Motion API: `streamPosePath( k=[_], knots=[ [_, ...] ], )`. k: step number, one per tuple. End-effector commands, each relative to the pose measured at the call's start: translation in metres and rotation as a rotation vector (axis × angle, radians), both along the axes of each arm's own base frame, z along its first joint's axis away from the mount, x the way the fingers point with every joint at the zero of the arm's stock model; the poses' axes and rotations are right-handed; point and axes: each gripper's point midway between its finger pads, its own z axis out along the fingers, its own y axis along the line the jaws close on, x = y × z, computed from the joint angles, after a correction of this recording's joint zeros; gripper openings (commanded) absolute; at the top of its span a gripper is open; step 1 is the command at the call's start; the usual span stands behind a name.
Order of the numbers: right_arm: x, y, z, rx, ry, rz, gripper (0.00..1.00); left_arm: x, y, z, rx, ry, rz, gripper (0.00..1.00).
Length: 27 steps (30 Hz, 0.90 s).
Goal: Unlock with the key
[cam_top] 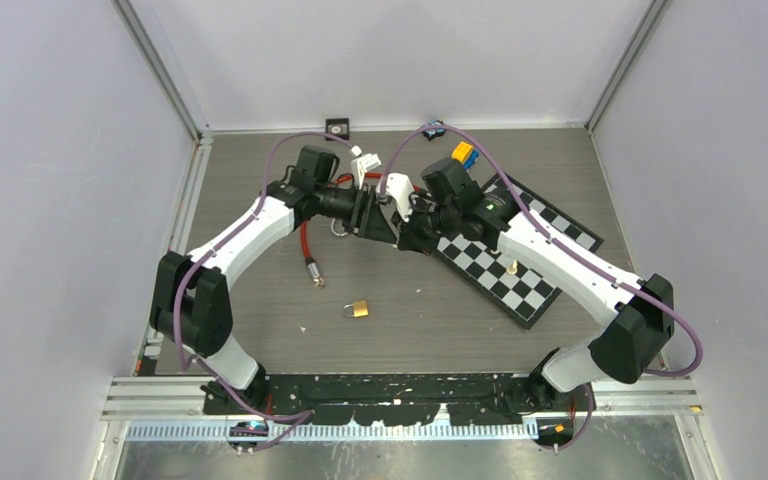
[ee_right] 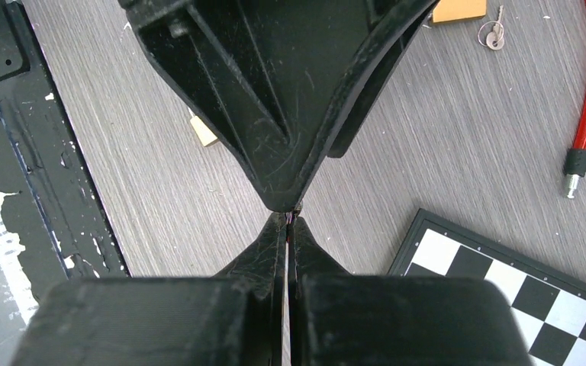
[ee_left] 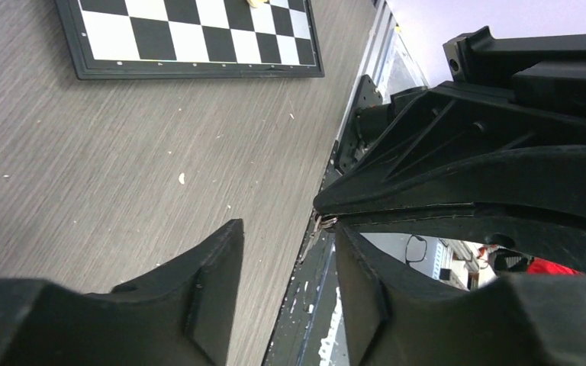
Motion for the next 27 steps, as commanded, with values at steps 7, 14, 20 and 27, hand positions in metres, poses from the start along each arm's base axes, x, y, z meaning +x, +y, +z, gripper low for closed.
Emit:
streamPosePath(
  k=[7, 14, 20, 27],
  knots=[
    [0.004, 0.003, 0.02, 0.065, -0.044, -0.015, 0.01, -0.003, -0.013, 0.029, -0.093, -0.031, -0.062, 0.3],
    [0.006, 0.002, 0.019, 0.062, -0.05, -0.023, 0.01, -0.007, -0.011, 0.028, -0.095, -0.03, -0.068, 0.21],
    [0.006, 0.001, 0.02, 0.064, -0.051, -0.025, 0.01, -0.009, -0.01, 0.028, -0.092, -0.035, -0.07, 0.12],
    [0.009, 0.0, 0.019, 0.074, -0.036, -0.046, 0.02, -0.011, -0.007, 0.027, -0.086, -0.072, -0.079, 0.0]
  ],
)
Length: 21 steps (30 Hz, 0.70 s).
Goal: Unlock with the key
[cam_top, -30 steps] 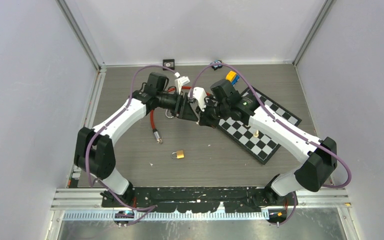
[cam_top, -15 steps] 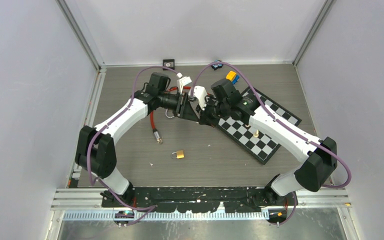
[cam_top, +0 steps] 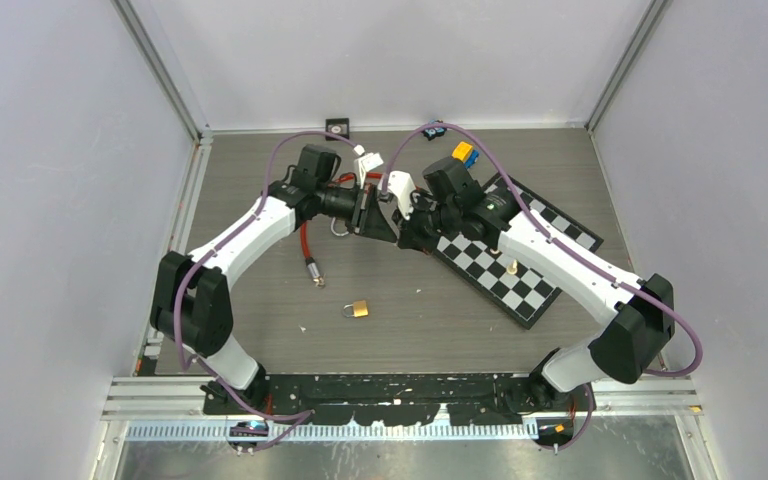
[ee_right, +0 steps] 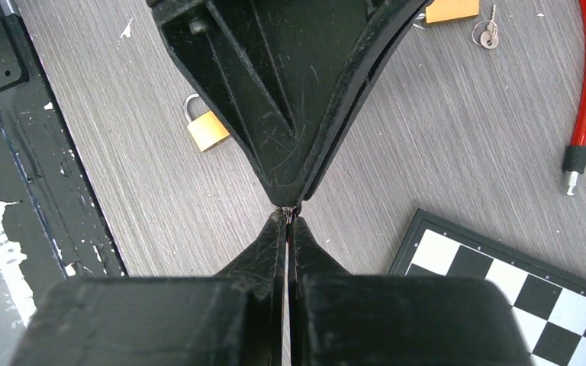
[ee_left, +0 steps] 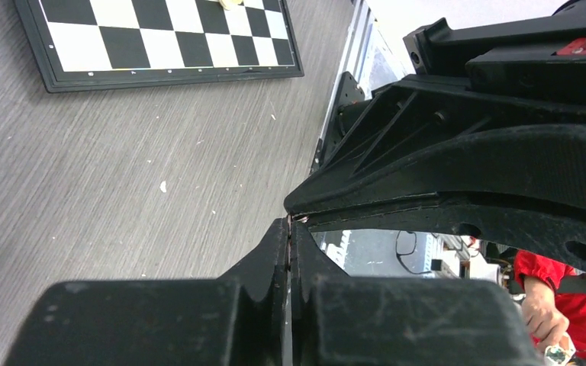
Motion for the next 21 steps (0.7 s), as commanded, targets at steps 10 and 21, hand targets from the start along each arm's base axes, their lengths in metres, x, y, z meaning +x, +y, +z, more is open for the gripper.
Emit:
streamPosePath(
  k=[10, 21],
  knots=[
    [0.005, -0.013, 0.038, 0.28, 0.131, -0.089, 0.59, -0.017, 0.007, 0.039, -0.123, -0.365, -0.102, 0.0],
    [-0.013, 0.002, 0.049, 0.5, 0.397, 0.062, 0.53, -0.033, -0.001, 0.038, -0.239, -0.521, -0.15, 0.0]
  ],
)
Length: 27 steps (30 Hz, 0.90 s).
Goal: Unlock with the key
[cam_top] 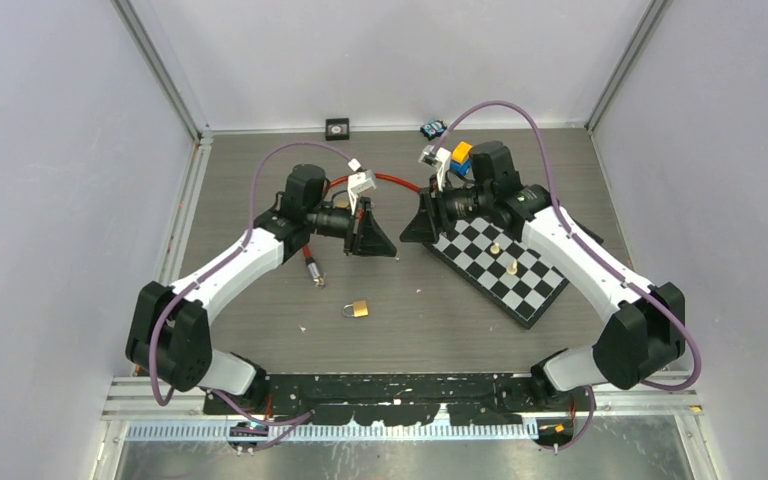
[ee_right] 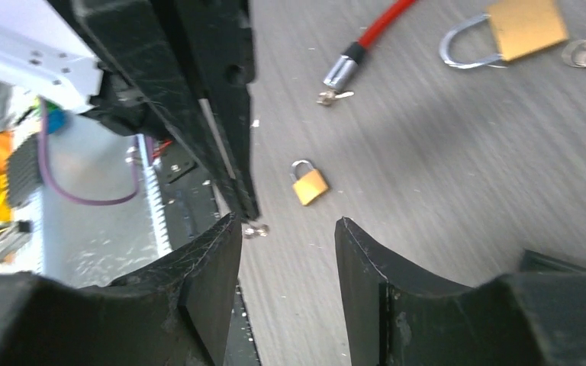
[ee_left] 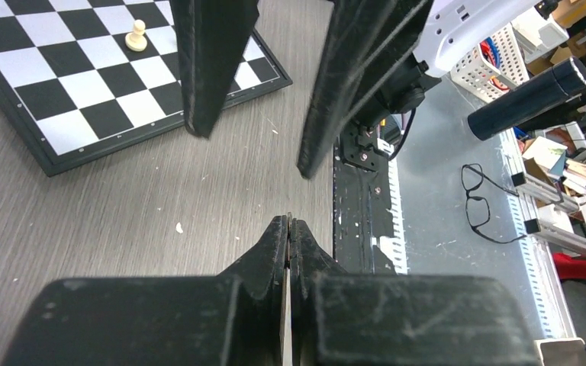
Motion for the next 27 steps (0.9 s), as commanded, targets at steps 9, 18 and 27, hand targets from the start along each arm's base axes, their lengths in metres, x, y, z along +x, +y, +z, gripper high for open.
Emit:
streamPosePath(
  k=[9, 18, 27],
  knots=[
    [-0.026, 0.02, 0.002, 0.147, 0.096, 0.185, 0.46, -0.002, -0.006, 0.03, -0.114, -0.161, -0.03, 0.0],
    [-0.035, 0.019, 0.002, 0.164, 0.106, 0.236, 0.4, -0.002, -0.006, 0.03, -0.117, -0.165, -0.026, 0.0],
    [-0.038, 0.018, -0.002, 0.16, 0.105, 0.254, 0.32, -0.002, -0.006, 0.03, -0.128, -0.149, -0.026, 0.0]
  ],
)
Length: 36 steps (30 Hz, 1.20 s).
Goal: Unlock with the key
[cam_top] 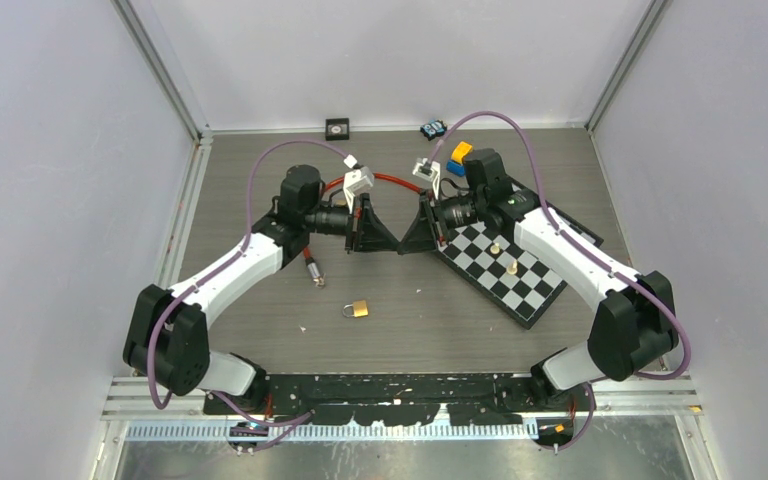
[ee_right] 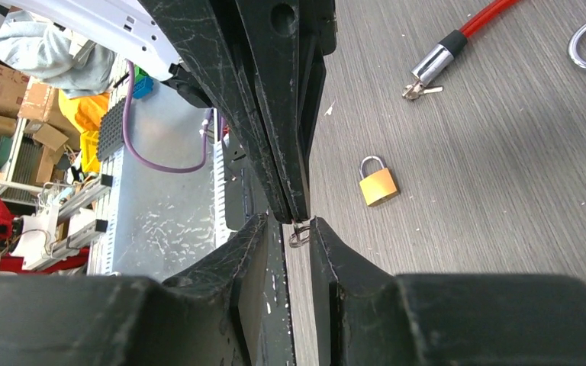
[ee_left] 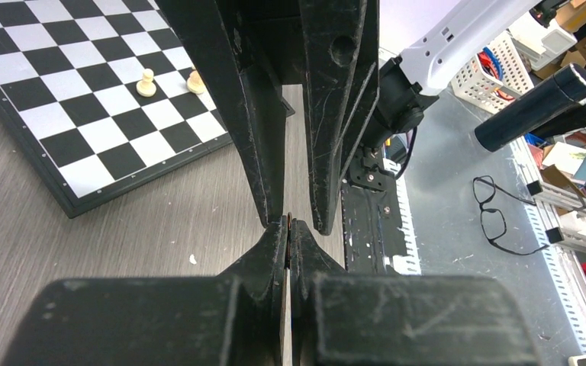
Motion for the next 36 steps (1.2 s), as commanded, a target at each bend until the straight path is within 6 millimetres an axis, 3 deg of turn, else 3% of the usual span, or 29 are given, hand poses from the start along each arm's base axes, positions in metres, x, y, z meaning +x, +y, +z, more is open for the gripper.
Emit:
streamPosePath(
  k=[1, 16, 23, 25, 28, 31, 36],
  knots=[
    [-0.004, 0.001, 0.004, 0.027, -0.023, 0.036, 0.3, -0.004, 0.0, 0.017, -0.046, -0.055, -0.021, 0.0],
    [-0.004, 0.0, 0.0, 0.024, -0.04, 0.04, 0.02, -0.006, 0.001, 0.015, -0.052, -0.05, -0.024, 0.0],
    [-0.003, -0.004, -0.004, -0.006, -0.083, 0.03, 0.01, -0.006, 0.004, 0.016, -0.059, -0.047, -0.015, 0.0],
    [-0.001, -0.006, -0.007, -0.03, -0.102, 0.022, 0.07, -0.007, 0.004, 0.017, -0.061, -0.05, -0.016, 0.0],
    [0.003, -0.009, -0.009, -0.061, -0.128, 0.005, 0.29, -0.01, 0.005, 0.019, -0.065, -0.057, -0.022, 0.0],
    [0.007, -0.009, -0.007, -0.068, -0.141, -0.016, 0.41, -0.013, 0.006, 0.019, -0.069, -0.065, -0.032, 0.0],
    [0.006, -0.007, -0.001, -0.046, -0.134, -0.013, 0.44, -0.016, 0.007, 0.018, -0.072, -0.065, -0.045, 0.0]
  ],
)
